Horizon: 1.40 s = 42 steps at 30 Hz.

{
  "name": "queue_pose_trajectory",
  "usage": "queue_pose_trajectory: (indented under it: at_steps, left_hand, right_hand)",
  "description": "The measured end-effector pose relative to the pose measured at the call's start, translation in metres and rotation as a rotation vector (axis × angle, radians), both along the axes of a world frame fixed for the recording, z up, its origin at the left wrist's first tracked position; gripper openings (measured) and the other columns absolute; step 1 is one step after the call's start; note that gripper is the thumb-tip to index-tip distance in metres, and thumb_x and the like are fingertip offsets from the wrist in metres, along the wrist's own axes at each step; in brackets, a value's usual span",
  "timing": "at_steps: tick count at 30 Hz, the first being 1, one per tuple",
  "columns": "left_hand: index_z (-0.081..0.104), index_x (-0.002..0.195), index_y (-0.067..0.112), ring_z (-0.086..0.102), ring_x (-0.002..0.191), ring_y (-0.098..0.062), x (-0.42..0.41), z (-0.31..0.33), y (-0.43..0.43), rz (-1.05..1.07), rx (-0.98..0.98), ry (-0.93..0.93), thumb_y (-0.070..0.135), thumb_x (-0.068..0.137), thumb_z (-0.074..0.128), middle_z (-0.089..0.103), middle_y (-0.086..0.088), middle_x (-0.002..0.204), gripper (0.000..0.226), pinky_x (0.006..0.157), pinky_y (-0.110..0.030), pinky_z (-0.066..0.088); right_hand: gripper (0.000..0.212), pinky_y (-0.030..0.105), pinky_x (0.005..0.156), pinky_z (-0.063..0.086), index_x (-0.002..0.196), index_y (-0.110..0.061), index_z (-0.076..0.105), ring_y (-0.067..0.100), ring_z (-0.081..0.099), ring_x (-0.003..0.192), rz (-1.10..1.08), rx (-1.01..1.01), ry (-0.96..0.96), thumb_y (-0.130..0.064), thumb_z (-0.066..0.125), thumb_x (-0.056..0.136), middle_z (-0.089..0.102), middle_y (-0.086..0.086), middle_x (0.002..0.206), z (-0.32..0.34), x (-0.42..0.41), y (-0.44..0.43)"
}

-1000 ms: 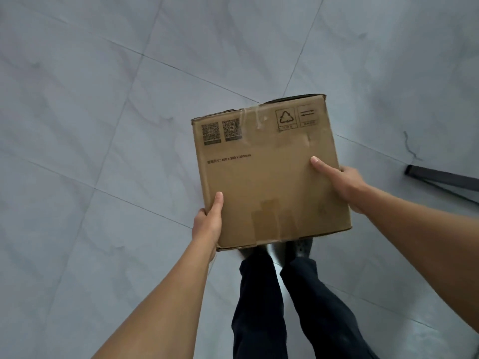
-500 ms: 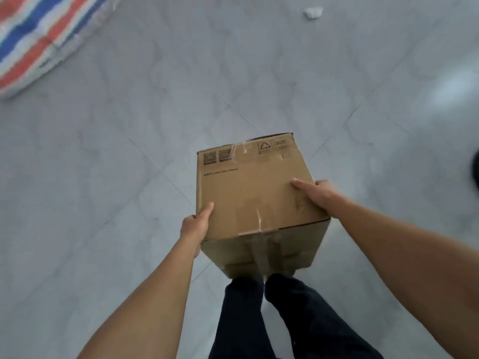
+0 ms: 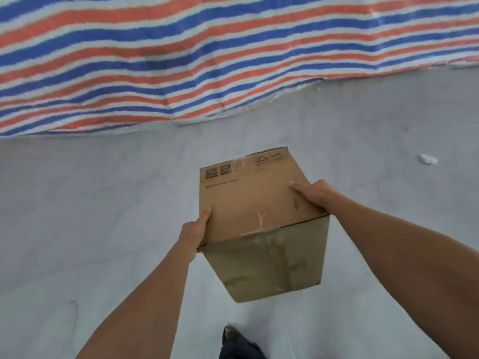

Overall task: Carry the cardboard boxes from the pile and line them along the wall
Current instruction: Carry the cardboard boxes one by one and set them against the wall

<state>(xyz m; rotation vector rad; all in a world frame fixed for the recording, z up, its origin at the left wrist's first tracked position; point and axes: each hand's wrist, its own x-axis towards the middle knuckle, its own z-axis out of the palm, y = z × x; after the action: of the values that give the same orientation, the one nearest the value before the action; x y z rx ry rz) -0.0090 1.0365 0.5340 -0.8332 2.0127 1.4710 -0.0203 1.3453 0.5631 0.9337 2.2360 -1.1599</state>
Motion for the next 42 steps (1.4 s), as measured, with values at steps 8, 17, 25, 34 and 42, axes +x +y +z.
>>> queue_pose_trajectory:
  at_steps: [8, 17, 25, 34, 42]
  left_hand:
    - [0.061, 0.111, 0.005, 0.062, 0.089, -0.028, -0.064, 0.091, -0.217, 0.179, -0.132, 0.095, 0.065, 0.085, 0.057, 0.065, -0.011, 0.101, 0.065, 0.071, -0.036, 0.052]
    - [0.059, 0.094, 0.007, 0.063, 0.081, -0.026, -0.129, 0.142, -0.406, 0.453, -0.209, 0.179, 0.064, 0.082, 0.062, 0.065, -0.01, 0.094, 0.057, 0.064, -0.034, 0.054]
    - [0.059, 0.099, 0.007, 0.066, 0.087, -0.03, -0.203, 0.154, -0.57, 0.736, -0.206, 0.164, 0.064, 0.078, 0.065, 0.066, -0.012, 0.098, 0.061, 0.076, -0.04, 0.059]
    - [0.06, 0.1, 0.003, 0.066, 0.09, -0.032, -0.189, 0.163, -0.754, 1.133, -0.194, 0.185, 0.057, 0.083, 0.066, 0.066, -0.015, 0.102, 0.056, 0.073, -0.04, 0.059]
    - [0.056, 0.111, 0.004, 0.066, 0.083, -0.026, -0.164, 0.17, -0.953, 1.224, -0.231, 0.152, 0.054, 0.084, 0.066, 0.065, -0.011, 0.1, 0.058, 0.057, -0.032, 0.054]
  right_hand:
    - [0.082, 0.044, 0.101, 0.045, 0.135, -0.004, 0.053, 0.036, 0.058, 0.114, 0.325, -0.054, 0.122, -0.07, 0.052, 0.086, 0.057, 0.018, 0.133, 0.081, -0.134, -0.217]
    - [0.079, 0.042, 0.099, 0.042, 0.142, -0.011, 0.045, 0.031, 0.052, 0.122, 0.624, -0.054, 0.165, -0.066, 0.055, 0.087, 0.05, 0.013, 0.142, 0.13, -0.273, -0.445]
    - [0.059, 0.041, 0.095, 0.047, 0.128, -0.017, 0.05, 0.024, 0.056, 0.105, 0.905, -0.059, 0.192, -0.06, 0.058, 0.09, 0.057, 0.008, 0.12, 0.153, -0.403, -0.653]
    - [0.076, 0.043, 0.106, 0.039, 0.144, -0.007, 0.04, 0.033, 0.046, 0.132, 1.249, -0.064, 0.255, -0.059, 0.057, 0.09, 0.043, 0.016, 0.147, 0.179, -0.45, -0.933]
    - [0.078, 0.043, 0.098, 0.041, 0.141, -0.007, 0.043, 0.033, 0.049, 0.127, 1.397, -0.098, 0.201, -0.061, 0.06, 0.088, 0.046, 0.016, 0.144, 0.165, -0.445, -1.173]
